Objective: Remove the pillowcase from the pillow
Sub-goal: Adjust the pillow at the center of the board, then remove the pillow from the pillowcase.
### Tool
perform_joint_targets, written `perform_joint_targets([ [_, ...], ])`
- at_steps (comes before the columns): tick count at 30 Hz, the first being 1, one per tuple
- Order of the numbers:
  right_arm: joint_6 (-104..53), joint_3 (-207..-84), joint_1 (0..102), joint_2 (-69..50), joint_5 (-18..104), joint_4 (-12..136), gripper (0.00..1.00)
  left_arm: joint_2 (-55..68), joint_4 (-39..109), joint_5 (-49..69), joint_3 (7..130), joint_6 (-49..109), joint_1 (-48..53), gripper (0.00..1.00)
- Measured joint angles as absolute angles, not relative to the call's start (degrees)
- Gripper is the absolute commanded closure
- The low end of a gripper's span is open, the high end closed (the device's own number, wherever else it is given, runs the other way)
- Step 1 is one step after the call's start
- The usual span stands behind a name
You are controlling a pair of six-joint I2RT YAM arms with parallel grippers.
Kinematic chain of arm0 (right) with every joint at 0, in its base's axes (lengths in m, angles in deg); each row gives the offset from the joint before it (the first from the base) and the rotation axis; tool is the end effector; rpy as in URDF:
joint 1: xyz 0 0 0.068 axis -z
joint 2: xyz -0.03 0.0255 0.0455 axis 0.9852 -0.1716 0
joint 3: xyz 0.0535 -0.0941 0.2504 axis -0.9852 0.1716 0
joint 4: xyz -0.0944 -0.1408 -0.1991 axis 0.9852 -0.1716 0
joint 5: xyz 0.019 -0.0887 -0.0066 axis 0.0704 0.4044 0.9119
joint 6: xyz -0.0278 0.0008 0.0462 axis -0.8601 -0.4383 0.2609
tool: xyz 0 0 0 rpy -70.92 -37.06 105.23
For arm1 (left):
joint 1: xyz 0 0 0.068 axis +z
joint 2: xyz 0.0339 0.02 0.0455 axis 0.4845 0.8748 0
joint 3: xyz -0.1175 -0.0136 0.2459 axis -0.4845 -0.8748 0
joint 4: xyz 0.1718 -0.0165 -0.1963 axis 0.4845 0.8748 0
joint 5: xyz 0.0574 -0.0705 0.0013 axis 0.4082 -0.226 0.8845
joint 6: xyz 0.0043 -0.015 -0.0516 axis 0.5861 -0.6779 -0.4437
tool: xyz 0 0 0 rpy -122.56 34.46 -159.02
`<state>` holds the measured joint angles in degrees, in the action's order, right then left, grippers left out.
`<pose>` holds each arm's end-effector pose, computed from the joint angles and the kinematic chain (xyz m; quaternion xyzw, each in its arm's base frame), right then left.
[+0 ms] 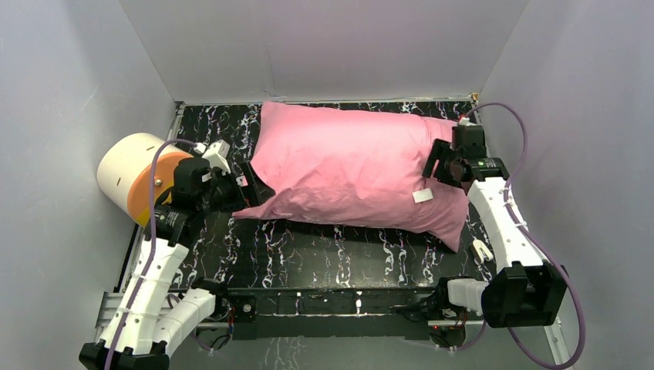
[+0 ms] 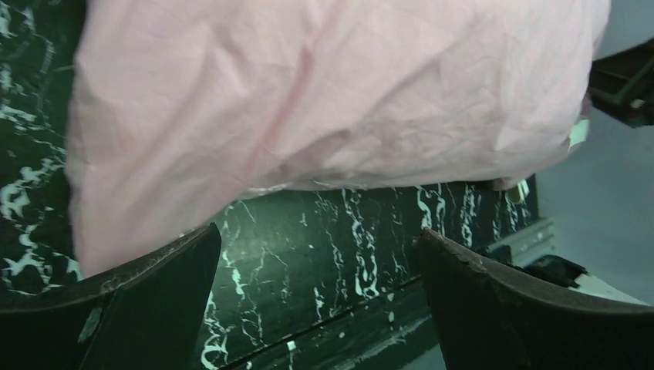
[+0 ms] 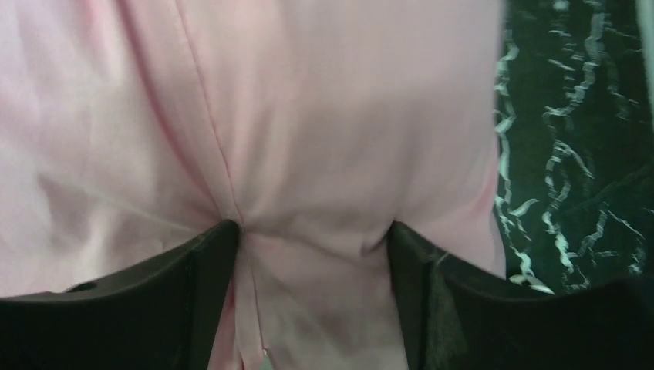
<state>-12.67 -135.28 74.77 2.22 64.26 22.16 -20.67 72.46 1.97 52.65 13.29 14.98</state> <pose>0.2526 0.0152 0.3264 0.1588 0.9032 -0.0249 0.3980 0.1656 -0.0514 0.3559 -0.0327 0.8466 -0.2977 0.4400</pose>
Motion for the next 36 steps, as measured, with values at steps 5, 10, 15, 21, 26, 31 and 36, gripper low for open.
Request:
perform_joint_targets([
  [5, -10.84, -124.83, 75.52, 7.05, 47.76, 27.8, 0.88, -21.54, 71.68, -2.64, 50.48, 11.15, 14.98, 0.06],
  [10, -3.51, -114.15, 73.03, 21.06, 31.19, 31.53, 0.72, -21.35, 71.41, -2.86, 50.72, 10.39, 14.98, 0.09],
  [15, 0.16, -114.15, 69.73, 28.95, 20.79, 27.8, 0.12, -17.06, 71.59, -3.42, 54.96, 11.48, 14.98, 0.11],
  [21, -2.53, -128.99, 69.64, 30.02, 34.67, 20.3, 0.01, -12.41, 70.93, -6.13, 58.13, 13.03, 14.56, 0.16],
  [26, -2.79, -132.51, 69.66, 29.17, 43.57, 17.46, 0.01, -10.57, 68.09, -4.63, 58.39, 12.11, 7.55, 0.2],
  [31, 1.64, -135.37, 69.64, 16.91, 48.22, 13.87, 0.01, -4.76, 66.98, 1.45, 61.5, 12.62, -6.14, 0.21],
  [36, 5.71, -130.06, 69.77, 15.2, 44.07, 17.94, 0.01, 3.68, 66.91, 8.99, 70.11, 15.06, -14.51, 0.12],
])
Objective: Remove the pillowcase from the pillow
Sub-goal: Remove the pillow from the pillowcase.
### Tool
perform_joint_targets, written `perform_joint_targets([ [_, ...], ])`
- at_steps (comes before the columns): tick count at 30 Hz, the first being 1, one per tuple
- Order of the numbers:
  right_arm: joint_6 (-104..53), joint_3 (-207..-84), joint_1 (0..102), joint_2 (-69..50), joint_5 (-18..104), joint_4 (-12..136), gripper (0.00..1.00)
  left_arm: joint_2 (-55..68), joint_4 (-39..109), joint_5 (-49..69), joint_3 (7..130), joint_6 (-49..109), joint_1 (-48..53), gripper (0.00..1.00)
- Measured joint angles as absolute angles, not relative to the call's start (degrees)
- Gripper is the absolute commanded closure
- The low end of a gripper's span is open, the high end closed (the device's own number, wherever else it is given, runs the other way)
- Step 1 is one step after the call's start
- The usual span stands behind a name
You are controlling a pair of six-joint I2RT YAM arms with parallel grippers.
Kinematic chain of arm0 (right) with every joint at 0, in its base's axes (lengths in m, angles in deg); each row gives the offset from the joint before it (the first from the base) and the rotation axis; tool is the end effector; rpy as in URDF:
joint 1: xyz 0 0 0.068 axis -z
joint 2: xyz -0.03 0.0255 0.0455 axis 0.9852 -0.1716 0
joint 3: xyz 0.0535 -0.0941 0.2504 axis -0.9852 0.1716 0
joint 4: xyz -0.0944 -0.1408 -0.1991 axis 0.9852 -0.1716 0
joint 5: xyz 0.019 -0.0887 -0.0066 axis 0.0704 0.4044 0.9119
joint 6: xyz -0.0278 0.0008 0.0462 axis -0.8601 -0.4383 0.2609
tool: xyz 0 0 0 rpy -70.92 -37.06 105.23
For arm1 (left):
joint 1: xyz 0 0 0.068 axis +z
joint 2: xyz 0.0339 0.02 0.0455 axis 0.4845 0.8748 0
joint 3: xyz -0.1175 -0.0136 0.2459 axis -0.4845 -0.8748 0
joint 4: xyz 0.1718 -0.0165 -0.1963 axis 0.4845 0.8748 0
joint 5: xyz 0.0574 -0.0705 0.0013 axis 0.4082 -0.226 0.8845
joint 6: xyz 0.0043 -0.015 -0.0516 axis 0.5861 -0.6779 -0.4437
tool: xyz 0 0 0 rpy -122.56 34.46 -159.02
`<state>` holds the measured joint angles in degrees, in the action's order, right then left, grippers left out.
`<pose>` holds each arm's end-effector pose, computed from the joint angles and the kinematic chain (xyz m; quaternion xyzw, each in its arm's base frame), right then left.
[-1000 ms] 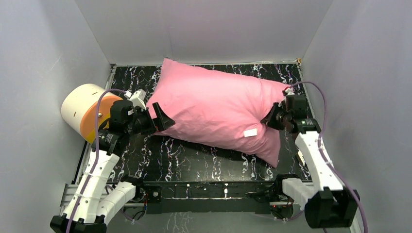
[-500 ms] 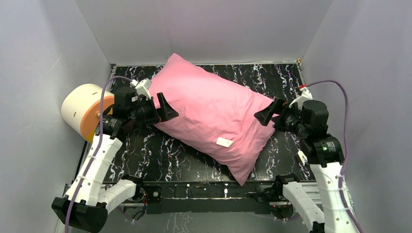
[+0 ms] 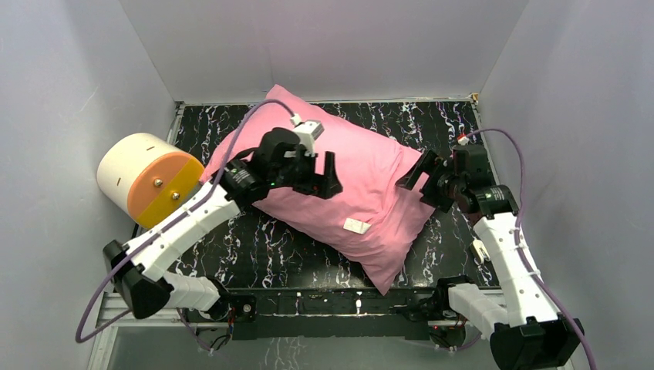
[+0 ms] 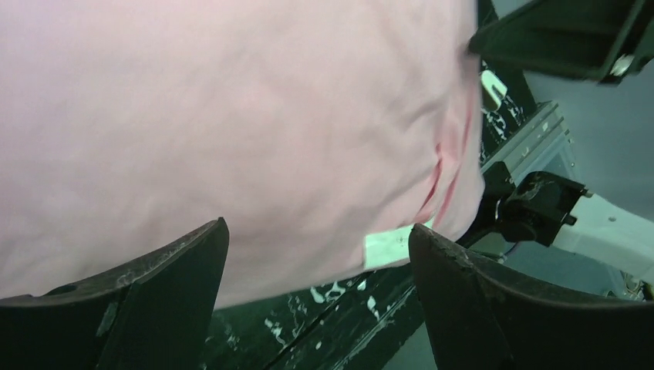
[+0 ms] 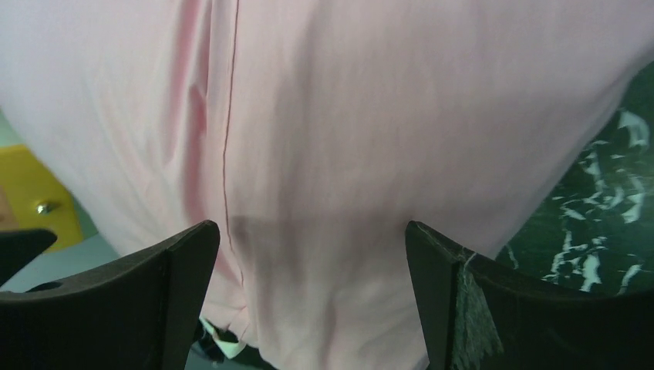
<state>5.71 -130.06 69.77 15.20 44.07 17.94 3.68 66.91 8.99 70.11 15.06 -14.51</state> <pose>0.1931 0.0394 0.3368 0.1937 0.8881 0.2161 0.3566 0.1986 -0.1961 0.3799 0.1661 0.8405 -0.3486 0.3801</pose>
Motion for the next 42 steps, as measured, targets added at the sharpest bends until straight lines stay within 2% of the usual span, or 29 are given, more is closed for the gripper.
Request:
perform_joint_targets([
  [3, 8.18, -125.86, 69.81, 17.63, 37.55, 20.52, 0.02, 9.97, 66.02, 12.66, 77.19, 17.64, -19.23, 0.11],
  [5, 8.14, -125.86, 69.75, 16.71, 35.57, 21.04, 0.08, 13.87, 65.38, 13.82, 80.64, 19.22, -21.15, 0.11],
  [8, 6.5, -127.0, 69.75, 14.44, 35.61, 20.23, 0.21, 19.94, 64.94, 15.57, 83.99, 21.77, -23.12, 0.12],
  [11, 3.63, -128.97, 69.59, 11.66, 38.01, 18.07, 0.44, 26.02, 65.64, 18.61, 85.74, 23.89, -23.8, 0.17],
  [13, 2.34, -129.51, 69.53, 10.83, 40.44, 17.07, 0.56, 29.25, 65.93, 20.6, 86.0, 24.55, -24.04, 0.37],
  [16, 0.55, -129.51, 69.44, 10.88, 44.2, 15.64, 0.72, 31.7, 66.23, 23.26, 85.98, 24.96, -24.23, 0.59],
  [19, -0.19, -129.45, 69.09, 11.44, 47.37, 15.25, 0.91, 31.53, 66.28, 25.19, 85.69, 24.7, -24.26, 0.87],
  [20, -0.35, -129.45, 68.96, 11.82, 49.03, 14.97, 0.93, 31.29, 66.06, 25.89, 85.23, 24.37, -24.26, 0.96],
  [21, -0.59, -129.45, 68.94, 12.1, 50.43, 14.64, 0.93, 31.0, 65.73, 26.41, 84.62, 24.2, -24.26, 1.0],
  [23, -0.06, -129.45, 68.7, 12.65, 55.28, 13.39, 0.89, 30.45, 65.12, 27.57, 83.29, 23.87, -24.23, 1.0],
  [27, 2.61, -129.14, 68.39, 13.59, 62.36, 11.49, 0.88, 29.34, 63.09, 29.8, 80.69, 23.35, -24.71, 1.0],
  [34, 3.3, -128.05, 68.37, 15.12, 62.65, 11.47, 0.86, 25.8, 59.76, 30.74, 76.01, 21.21, -24.93, 1.0],
  [35, 2.65, -128.07, 68.41, 15.01, 61.64, 11.47, 0.84, 25.1, 58.87, 29.91, 75.18, 21.29, -24.85, 0.89],
  [36, 1.73, -128.07, 68.52, 14.92, 60.18, 11.56, 0.84, 24.03, 57.6, 28.44, 73.89, 21.47, -24.67, 0.74],
  [42, -1.37, -128.07, 69.31, 15.31, 51.7, 13.44, 0.88, 18.87, 55.68, 21.89, 72.38, 23.17, -25.28, 0.28],
])
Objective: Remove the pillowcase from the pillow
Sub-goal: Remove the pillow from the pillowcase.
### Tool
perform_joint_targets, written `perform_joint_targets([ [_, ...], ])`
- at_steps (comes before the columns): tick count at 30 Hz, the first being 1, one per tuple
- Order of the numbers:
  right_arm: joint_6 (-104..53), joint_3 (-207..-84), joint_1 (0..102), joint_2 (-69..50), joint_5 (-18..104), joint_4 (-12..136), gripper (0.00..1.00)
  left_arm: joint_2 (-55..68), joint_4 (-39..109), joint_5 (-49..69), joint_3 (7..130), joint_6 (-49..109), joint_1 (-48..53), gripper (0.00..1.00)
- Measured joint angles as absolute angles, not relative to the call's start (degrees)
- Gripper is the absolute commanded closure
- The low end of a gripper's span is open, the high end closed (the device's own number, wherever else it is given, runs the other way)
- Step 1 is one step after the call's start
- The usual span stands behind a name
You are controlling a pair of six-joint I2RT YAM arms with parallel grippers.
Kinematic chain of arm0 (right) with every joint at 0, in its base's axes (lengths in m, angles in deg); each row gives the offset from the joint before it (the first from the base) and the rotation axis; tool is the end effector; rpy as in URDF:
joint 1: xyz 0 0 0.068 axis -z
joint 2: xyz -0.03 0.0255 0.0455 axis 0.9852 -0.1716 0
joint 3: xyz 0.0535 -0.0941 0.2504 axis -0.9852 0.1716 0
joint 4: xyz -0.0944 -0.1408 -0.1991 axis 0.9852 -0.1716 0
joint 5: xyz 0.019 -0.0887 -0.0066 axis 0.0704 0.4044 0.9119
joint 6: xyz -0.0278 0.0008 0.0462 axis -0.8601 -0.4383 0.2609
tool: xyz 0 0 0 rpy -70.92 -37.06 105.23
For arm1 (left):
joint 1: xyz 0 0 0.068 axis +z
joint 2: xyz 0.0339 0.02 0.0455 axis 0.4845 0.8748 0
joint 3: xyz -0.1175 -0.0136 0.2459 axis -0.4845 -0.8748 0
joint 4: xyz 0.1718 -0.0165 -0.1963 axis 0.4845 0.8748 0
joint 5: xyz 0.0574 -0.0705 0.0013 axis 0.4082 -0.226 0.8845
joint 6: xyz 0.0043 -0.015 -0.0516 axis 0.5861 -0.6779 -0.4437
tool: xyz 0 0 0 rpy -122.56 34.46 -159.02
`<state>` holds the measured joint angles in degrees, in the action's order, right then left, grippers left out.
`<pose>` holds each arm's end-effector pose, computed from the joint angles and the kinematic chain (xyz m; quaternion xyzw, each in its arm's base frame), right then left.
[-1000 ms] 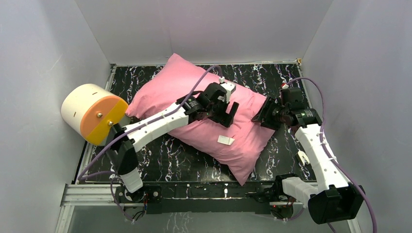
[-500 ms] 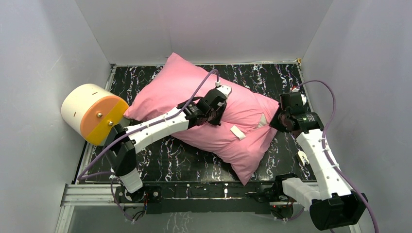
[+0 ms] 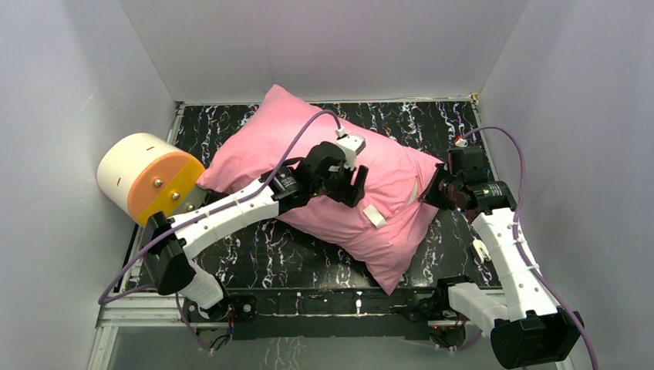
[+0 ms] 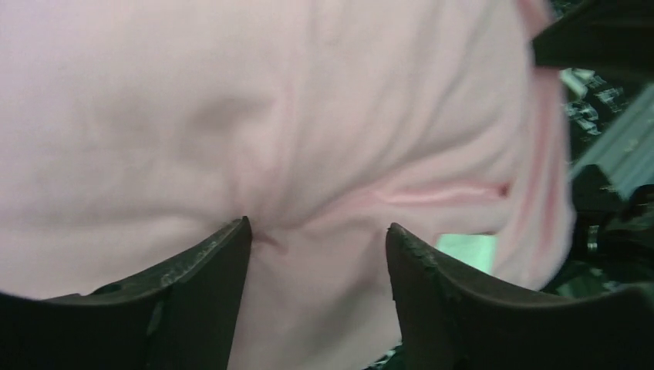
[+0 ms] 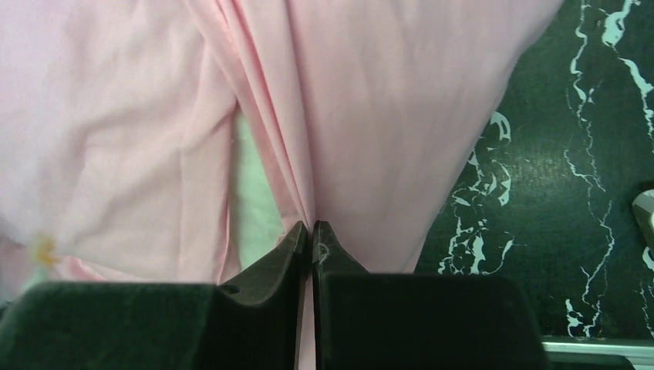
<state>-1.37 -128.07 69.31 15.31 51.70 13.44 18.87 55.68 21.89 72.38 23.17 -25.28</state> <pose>0.1874 0.0351 0.3197 0.1656 0.9169 0.1203 0.3427 0.2095 -0.2870 0.3331 0.2502 0.8287 -0.2725 0.4200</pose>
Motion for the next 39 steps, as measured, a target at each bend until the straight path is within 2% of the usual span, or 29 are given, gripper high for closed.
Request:
perform_joint_targets([
  [2, -1.61, -128.07, 69.4, 15.33, 50.36, 13.92, 0.93, 18.91, 55.48, 21.62, 75.03, 25.51, -27.51, 0.19],
  [7, -0.19, -125.51, 69.57, 17.06, 48.35, 17.13, 0.97, 22.87, 55.11, 20.47, 84.86, 32.24, -36.06, 0.17],
  [13, 5.53, -117.95, 69.73, 24.36, 46.8, 22.92, 1.0, 34.15, 56.09, 19.02, 91.9, 35.02, -37.04, 0.19],
  [18, 8.38, -116.9, 69.79, 24.84, 47.59, 23.82, 1.0, 42.32, 58.67, 22.85, 95.88, 35.39, -36.74, 0.3],
  [20, 8.9, -116.73, 69.84, 24.95, 48.33, 23.88, 1.0, 42.98, 58.96, 24.73, 96.71, 34.87, -36.74, 0.3],
  [25, 9.69, -116.64, 69.86, 25.91, 50.47, 23.71, 1.0, 41.47, 57.19, 28.33, 95.0, 32.53, -37.17, 0.15],
  [28, 9.91, -116.16, 69.86, 26.5, 50.8, 23.73, 1.0, 39.37, 54.78, 29.49, 92.1, 31.06, -37.15, 0.1],
  [32, 10.56, -115.28, 69.86, 26.96, 50.87, 24.04, 1.0, 38.52, 54.48, 27.5, 92.01, 29.07, -35.56, 0.15],
  [37, 11.11, -115.2, 69.86, 27.29, 51.3, 24.19, 1.0, 38.63, 54.63, 23.26, 92.29, 26.21, -32.5, 0.16],
  [39, 11.15, -115.2, 69.86, 27.42, 51.5, 24.17, 1.0, 38.65, 54.45, 22.24, 92.23, 26.25, -32.26, 0.26],
])
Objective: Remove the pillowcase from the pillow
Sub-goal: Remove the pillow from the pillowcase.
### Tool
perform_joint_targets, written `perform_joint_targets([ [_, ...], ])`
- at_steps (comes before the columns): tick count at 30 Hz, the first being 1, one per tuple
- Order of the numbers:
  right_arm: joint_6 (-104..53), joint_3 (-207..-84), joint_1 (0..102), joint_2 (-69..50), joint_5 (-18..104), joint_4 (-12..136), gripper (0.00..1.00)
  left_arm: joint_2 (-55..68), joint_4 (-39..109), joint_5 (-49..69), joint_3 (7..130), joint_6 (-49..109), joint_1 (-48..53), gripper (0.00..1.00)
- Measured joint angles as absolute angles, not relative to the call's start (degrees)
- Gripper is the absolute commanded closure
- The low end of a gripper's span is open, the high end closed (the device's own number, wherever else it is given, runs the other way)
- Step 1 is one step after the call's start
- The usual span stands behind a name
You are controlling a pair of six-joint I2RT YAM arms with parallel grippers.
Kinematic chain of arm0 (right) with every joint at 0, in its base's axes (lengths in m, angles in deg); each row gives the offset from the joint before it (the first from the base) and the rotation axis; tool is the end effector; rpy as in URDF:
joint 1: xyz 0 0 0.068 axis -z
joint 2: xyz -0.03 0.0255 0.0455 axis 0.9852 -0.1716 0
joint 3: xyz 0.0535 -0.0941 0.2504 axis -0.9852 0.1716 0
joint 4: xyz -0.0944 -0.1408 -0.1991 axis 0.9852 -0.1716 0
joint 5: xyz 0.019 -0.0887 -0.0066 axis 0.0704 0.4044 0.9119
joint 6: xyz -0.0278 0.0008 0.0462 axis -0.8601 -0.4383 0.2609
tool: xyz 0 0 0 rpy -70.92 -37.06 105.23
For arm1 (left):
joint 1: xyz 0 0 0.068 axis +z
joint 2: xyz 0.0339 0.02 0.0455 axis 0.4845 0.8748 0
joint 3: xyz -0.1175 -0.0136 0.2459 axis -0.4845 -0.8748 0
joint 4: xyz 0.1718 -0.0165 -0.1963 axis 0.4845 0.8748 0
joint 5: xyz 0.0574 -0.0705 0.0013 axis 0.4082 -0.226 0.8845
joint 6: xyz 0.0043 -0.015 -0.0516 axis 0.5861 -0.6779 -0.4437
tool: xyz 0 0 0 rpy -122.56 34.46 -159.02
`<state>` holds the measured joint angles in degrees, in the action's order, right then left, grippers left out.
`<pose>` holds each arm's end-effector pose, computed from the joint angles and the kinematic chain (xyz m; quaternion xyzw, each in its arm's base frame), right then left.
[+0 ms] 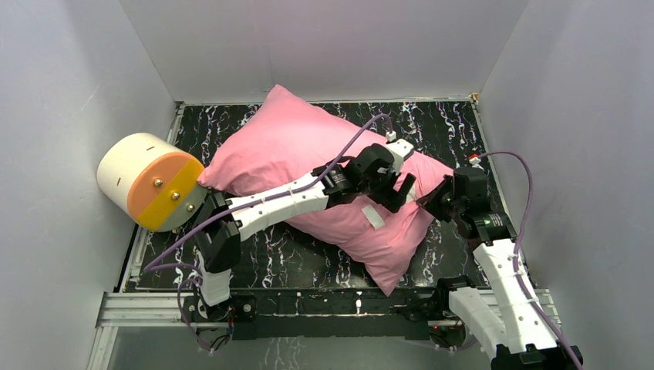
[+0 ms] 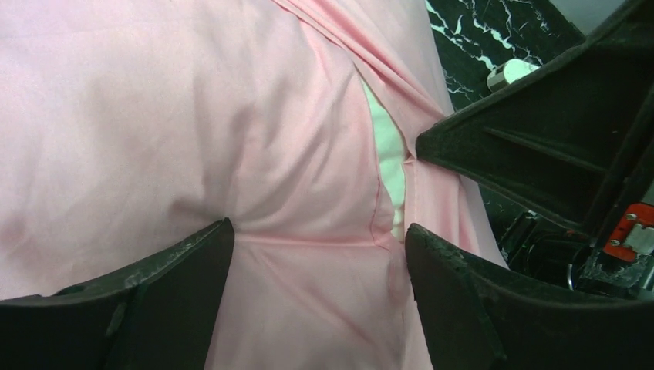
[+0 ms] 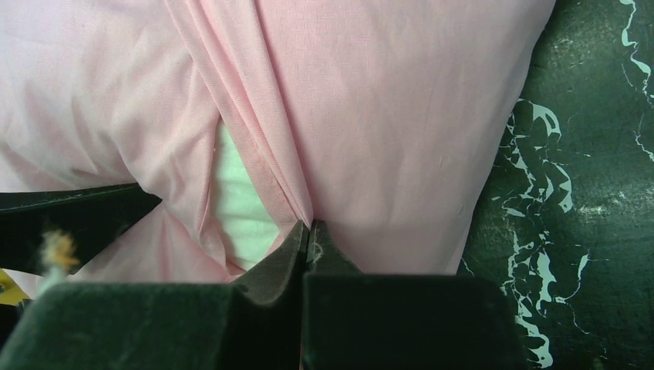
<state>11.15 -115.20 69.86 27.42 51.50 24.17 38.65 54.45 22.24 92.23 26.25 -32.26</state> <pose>0.1591 0.0282 0.2949 0.2589 0.8585 0.1930 0.3985 0.2171 -0.3901 0.3239 0.3179 0.7989 -0.2908 0.4197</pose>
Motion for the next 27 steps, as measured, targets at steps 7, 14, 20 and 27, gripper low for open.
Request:
perform_joint_targets([
  [7, 9.18, -117.21, 69.7, 24.89, 56.66, 20.8, 1.0, 41.78, 58.28, 23.74, 94.26, 29.88, -31.14, 1.0],
  [14, 10.76, -123.98, 68.57, 16.71, 66.45, 12.45, 1.0, 36.03, 53.16, 29.75, 82.9, 26.21, -28.82, 1.0],
  [20, 8.07, -124.51, 68.52, 20.67, 61.66, 12.56, 0.81, 24.42, 48.4, 23.09, 72.62, 24.31, -23.18, 1.0],
  [27, -0.19, -135.48, 69.53, 14.72, 51.76, 11.32, 0.44, 23.31, 45.51, 11.22, 69.26, 25.18, -20.78, 1.0],
])
